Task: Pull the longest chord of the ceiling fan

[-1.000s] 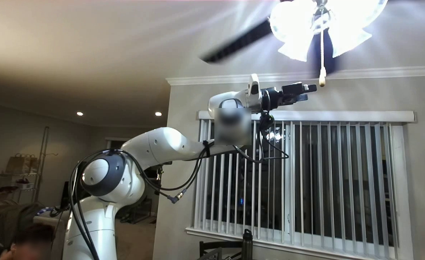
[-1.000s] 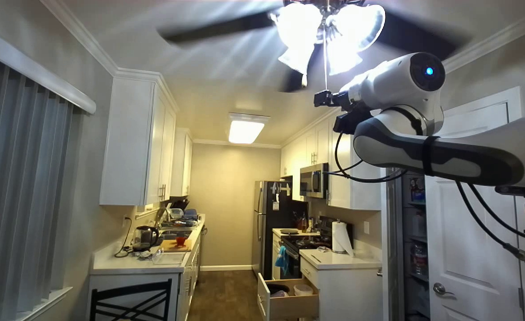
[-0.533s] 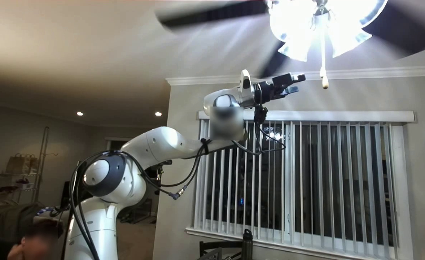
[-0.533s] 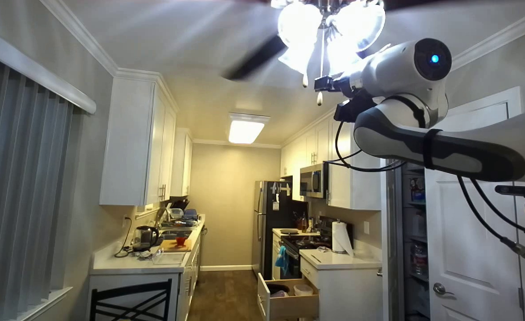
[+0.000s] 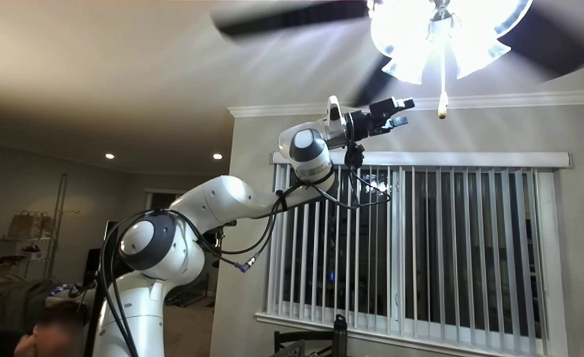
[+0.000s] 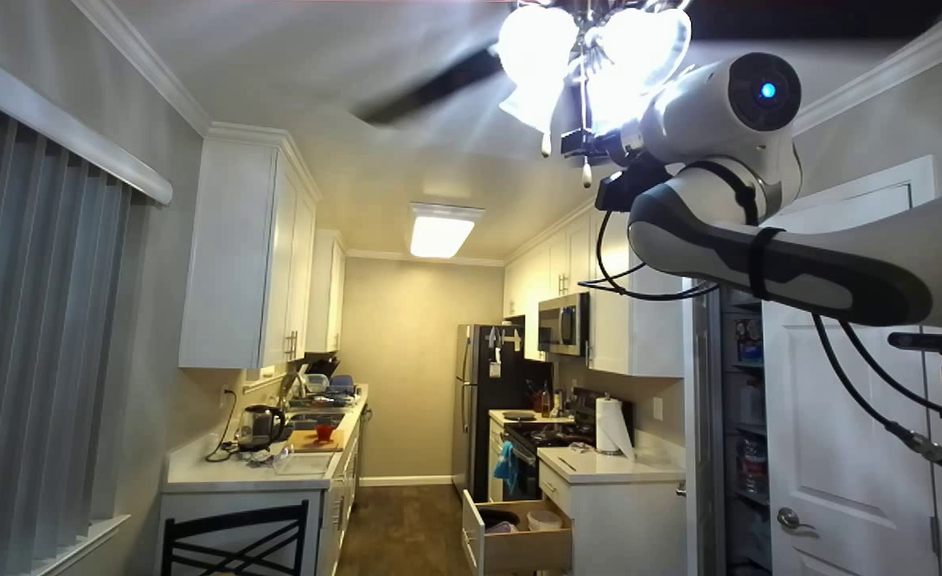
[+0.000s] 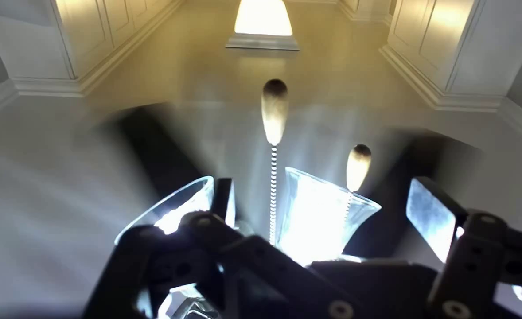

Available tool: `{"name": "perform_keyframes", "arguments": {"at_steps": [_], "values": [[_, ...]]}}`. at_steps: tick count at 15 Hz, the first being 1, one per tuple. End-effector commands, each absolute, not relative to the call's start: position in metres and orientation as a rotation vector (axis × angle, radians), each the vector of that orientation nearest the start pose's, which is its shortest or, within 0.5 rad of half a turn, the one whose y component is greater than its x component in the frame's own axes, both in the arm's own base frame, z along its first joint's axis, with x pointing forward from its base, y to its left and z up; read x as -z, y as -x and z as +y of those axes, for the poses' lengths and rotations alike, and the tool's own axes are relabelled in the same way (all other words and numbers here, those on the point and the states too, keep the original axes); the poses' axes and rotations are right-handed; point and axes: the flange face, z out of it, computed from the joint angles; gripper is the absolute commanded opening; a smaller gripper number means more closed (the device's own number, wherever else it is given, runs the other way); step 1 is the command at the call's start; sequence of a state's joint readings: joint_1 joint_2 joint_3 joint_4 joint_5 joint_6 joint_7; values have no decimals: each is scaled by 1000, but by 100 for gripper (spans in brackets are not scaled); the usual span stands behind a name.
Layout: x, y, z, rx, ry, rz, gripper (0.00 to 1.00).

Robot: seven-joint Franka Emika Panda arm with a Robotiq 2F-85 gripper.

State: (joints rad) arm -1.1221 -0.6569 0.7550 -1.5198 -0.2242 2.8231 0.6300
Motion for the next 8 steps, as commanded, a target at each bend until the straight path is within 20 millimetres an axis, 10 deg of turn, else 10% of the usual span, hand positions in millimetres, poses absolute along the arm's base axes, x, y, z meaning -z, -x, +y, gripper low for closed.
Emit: {"name": "perform_keyframes", "arguments": {"at_steps": [1, 8], "values": [[-979, -400, 117, 2706, 2203, 502, 100], [-984, -431, 96, 2629, 2280, 562, 100]]}}
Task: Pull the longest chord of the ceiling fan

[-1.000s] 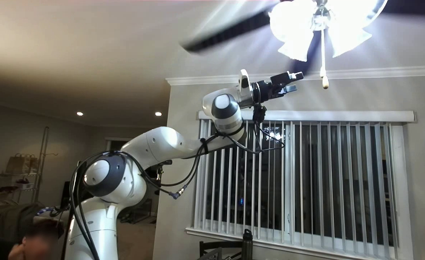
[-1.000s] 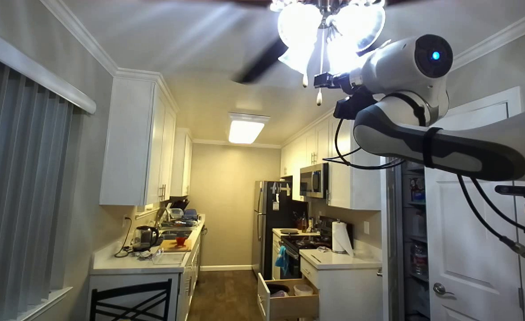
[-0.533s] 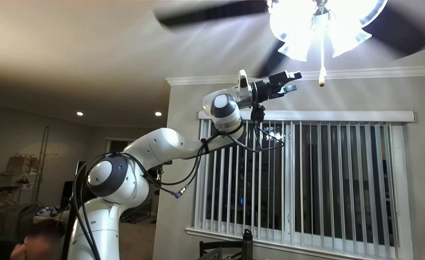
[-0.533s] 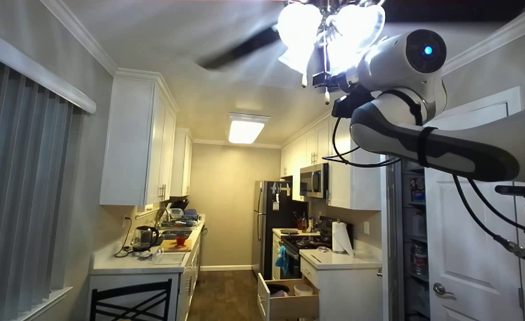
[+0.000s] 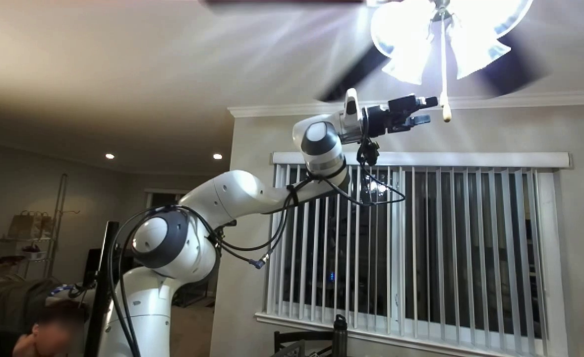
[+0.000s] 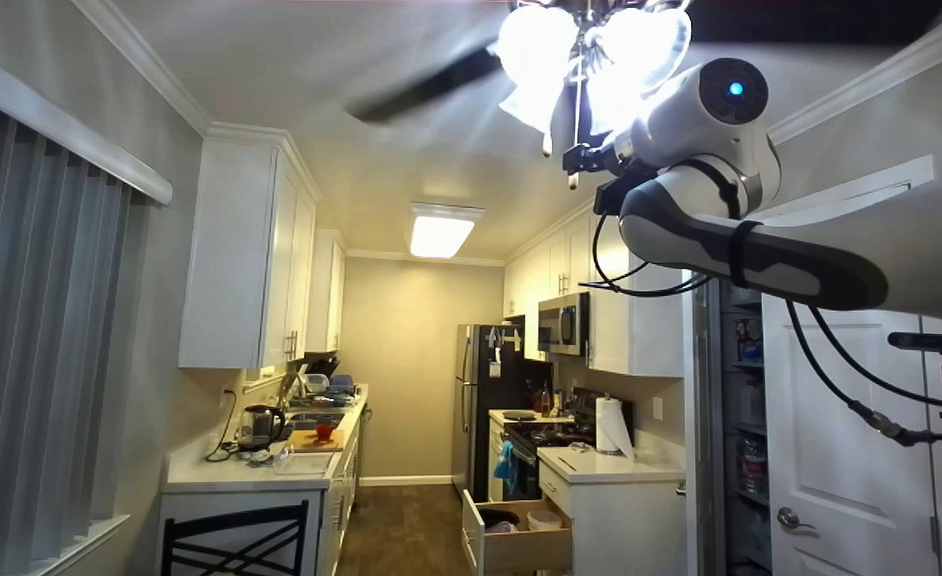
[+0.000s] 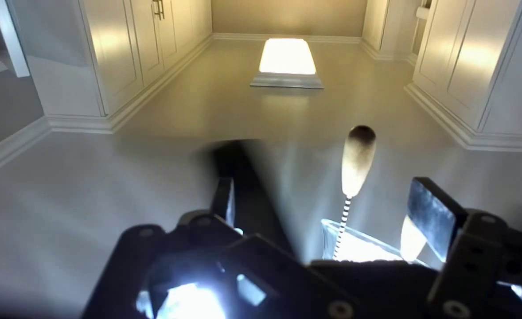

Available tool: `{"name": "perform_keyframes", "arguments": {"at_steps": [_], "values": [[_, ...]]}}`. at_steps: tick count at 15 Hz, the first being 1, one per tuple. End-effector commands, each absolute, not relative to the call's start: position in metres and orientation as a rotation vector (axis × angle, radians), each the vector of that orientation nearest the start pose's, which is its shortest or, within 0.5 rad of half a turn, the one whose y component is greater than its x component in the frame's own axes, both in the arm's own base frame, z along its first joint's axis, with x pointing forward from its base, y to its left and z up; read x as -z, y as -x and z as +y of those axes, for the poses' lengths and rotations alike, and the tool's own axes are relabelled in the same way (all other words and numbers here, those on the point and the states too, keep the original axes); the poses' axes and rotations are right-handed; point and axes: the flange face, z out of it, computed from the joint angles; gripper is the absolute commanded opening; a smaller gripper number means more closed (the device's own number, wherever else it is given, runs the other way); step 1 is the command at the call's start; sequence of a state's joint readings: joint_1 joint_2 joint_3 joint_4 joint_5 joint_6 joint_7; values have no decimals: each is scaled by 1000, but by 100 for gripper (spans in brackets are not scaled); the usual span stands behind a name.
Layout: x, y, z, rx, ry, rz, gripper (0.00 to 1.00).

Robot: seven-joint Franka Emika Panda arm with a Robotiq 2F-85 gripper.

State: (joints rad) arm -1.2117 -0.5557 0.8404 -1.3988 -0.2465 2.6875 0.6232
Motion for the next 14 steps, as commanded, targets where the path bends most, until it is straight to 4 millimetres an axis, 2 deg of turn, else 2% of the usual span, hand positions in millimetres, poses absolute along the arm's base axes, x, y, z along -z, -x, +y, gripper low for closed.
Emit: {"name": "perform_keyframes", "arguments": {"at_steps": [1, 3, 4, 5, 9, 14], "values": [[-984, -434, 94, 2624, 2285, 564, 100], [-985, -439, 91, 2625, 2289, 569, 100], [-986, -440, 88, 2618, 2289, 572, 75], [-987, -440, 85, 2616, 2284, 578, 74], [-993, -441, 75, 2615, 2272, 599, 47], [-996, -441, 75, 2611, 2278, 612, 15]]}}
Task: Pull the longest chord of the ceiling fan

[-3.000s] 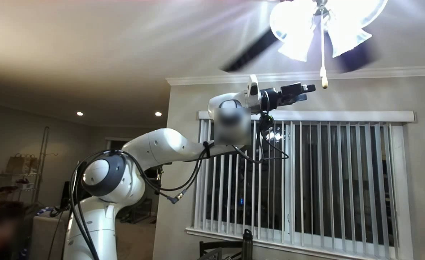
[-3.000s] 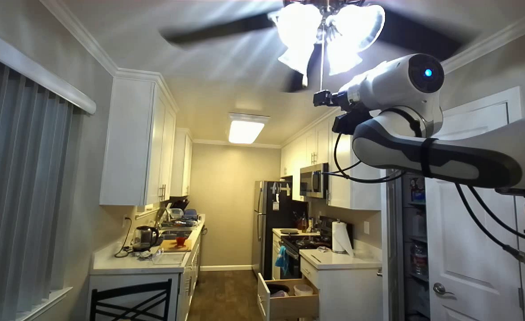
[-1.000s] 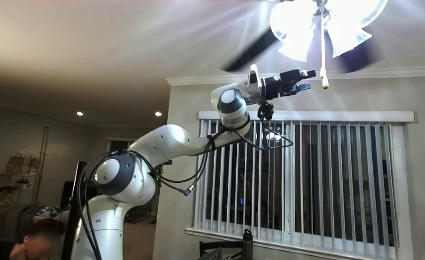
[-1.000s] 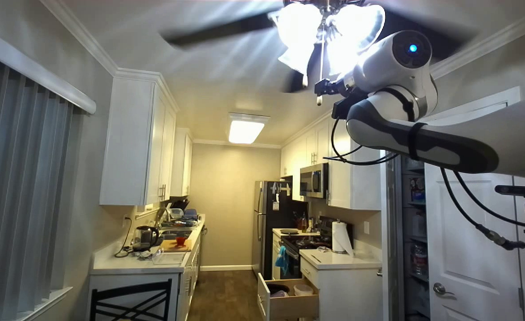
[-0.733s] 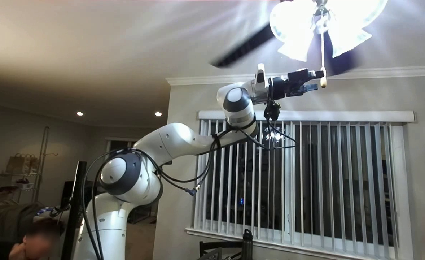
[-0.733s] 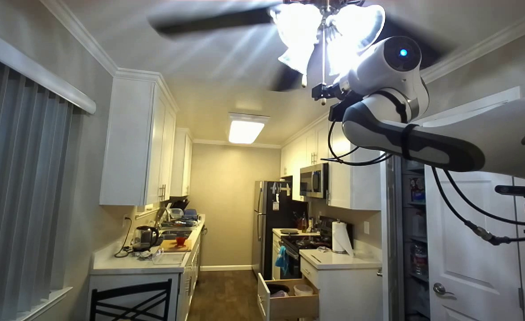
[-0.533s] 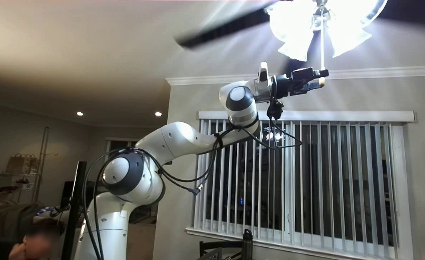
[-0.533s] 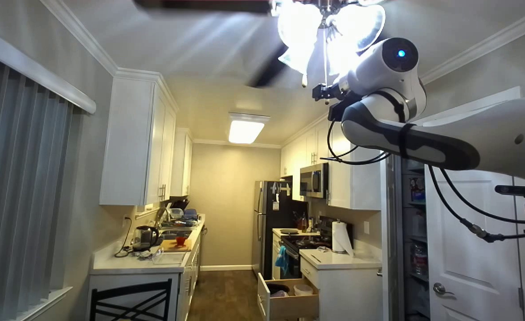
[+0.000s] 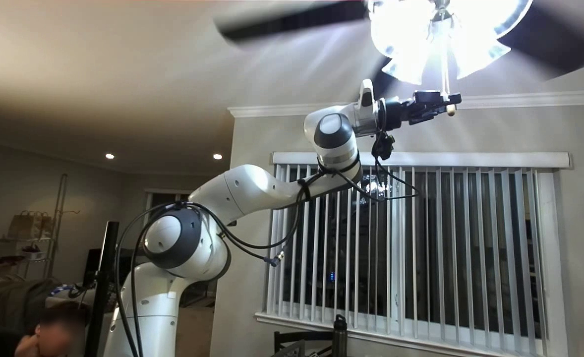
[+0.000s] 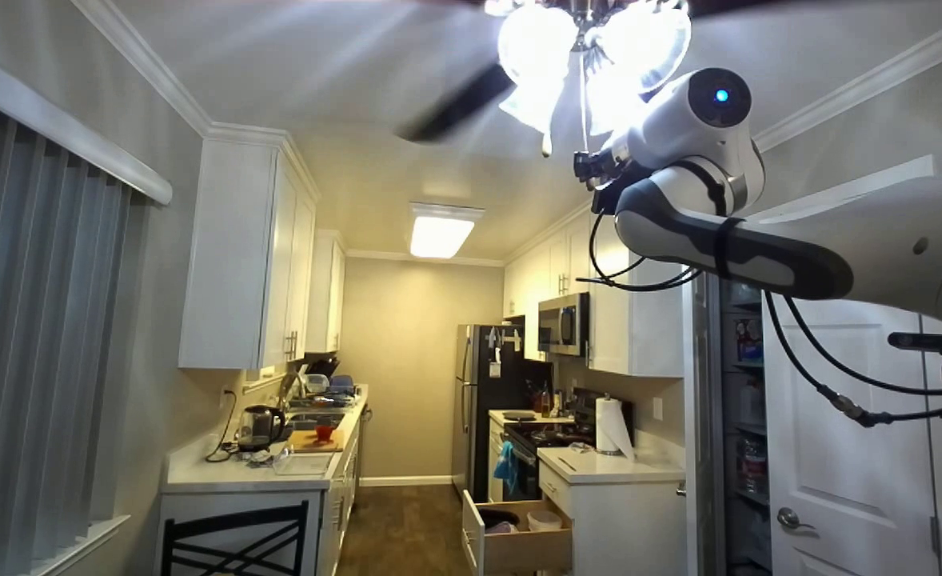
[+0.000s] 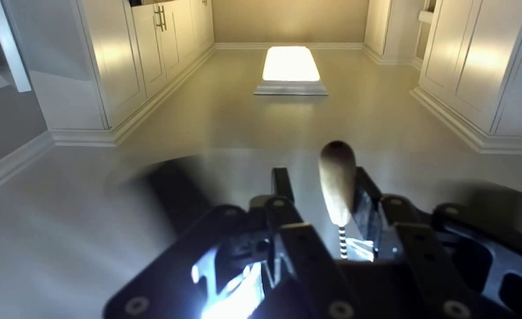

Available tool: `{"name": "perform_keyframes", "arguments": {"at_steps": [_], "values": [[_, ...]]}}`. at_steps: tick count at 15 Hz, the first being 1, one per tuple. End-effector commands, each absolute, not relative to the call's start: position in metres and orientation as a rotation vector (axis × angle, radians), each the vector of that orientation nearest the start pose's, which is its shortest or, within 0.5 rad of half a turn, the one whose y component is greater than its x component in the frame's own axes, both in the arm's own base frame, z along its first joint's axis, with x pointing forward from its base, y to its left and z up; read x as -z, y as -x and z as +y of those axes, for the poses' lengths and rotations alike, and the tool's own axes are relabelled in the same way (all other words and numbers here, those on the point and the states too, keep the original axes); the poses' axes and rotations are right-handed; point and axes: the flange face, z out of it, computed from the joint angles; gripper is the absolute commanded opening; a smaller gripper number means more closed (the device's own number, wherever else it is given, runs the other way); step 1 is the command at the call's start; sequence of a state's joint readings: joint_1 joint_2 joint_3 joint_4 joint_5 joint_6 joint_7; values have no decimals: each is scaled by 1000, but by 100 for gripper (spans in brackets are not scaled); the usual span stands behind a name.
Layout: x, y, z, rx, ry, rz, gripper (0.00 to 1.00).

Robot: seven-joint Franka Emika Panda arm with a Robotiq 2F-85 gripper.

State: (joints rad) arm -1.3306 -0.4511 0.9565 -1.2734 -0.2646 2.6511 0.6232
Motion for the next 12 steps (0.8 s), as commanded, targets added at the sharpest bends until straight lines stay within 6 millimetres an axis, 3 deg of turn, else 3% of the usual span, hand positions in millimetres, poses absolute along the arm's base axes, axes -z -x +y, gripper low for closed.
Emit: {"name": "perform_keyframes", "arguments": {"at_steps": [1, 3, 7, 12], "values": [[-996, -441, 76, 2609, 2288, 615, 9], [-996, -439, 80, 2606, 2302, 613, 4], [-995, -436, 86, 2603, 2360, 553, 8], [-973, -447, 90, 2462, 2690, 294, 8]]}}
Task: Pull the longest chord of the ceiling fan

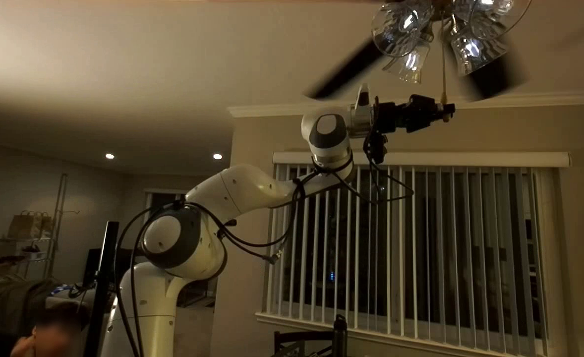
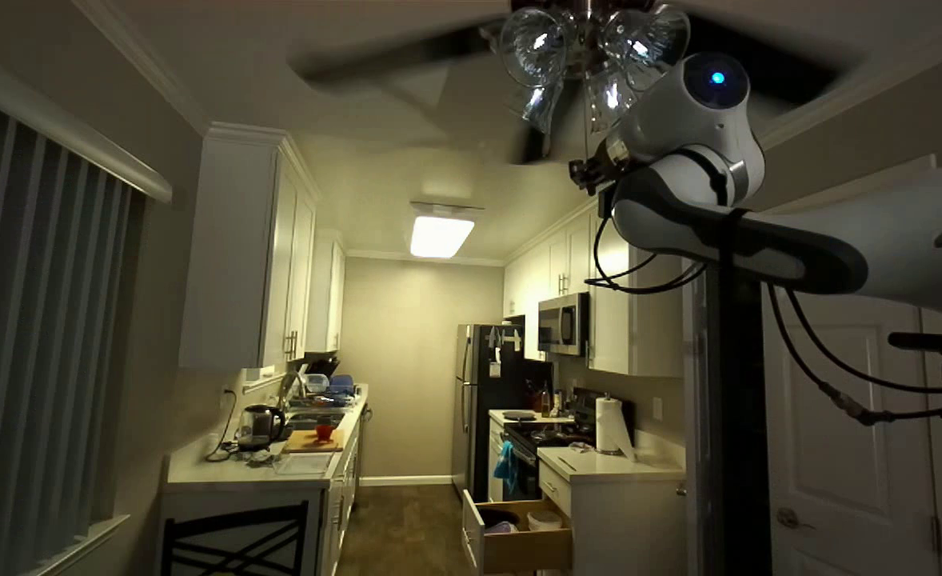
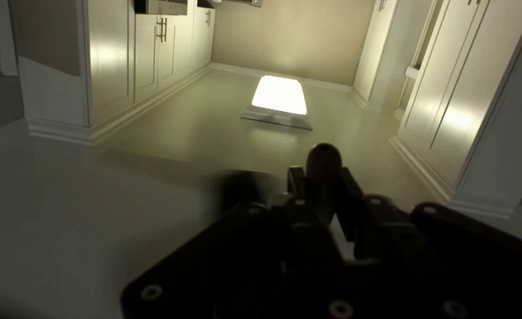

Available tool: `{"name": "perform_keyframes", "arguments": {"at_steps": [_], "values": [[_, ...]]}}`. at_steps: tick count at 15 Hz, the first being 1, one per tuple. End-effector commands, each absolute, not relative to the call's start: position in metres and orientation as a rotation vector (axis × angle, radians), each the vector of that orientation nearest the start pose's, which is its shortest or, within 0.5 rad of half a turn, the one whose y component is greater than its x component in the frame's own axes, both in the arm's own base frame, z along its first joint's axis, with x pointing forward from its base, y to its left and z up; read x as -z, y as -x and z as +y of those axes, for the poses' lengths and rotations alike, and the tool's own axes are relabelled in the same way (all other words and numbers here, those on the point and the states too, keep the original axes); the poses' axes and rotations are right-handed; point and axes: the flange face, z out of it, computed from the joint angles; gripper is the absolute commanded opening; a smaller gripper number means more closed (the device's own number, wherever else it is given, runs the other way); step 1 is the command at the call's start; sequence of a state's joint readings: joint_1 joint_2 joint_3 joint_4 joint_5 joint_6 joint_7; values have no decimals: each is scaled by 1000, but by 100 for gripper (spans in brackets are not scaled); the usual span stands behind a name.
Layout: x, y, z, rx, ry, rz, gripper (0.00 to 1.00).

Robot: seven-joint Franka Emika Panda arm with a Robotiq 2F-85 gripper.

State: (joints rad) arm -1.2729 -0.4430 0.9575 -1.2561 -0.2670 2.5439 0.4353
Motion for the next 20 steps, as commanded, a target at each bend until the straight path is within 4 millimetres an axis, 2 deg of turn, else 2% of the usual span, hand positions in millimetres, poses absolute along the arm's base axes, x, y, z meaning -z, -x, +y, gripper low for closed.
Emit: {"name": "perform_keyframes", "arguments": {"at_steps": [1, 5, 6, 7, 11, 15, 17, 19, 20], "values": [[-974, -445, 91, 2464, 2708, 252, 8], [-981, -437, 89, 2492, 2719, 173, 8], [-986, -434, 89, 2529, 2676, 189, 24], [-989, -432, 89, 2541, 2645, 196, 44], [-989, -431, 85, 2541, 2629, 207, 69], [-980, -432, 78, 2471, 2699, 165, 95], [-977, -433, 73, 2453, 2711, 161, 100], [-974, -432, 69, 2442, 2719, 155, 100], [-972, -434, 74, 2449, 2699, 174, 100]]}}
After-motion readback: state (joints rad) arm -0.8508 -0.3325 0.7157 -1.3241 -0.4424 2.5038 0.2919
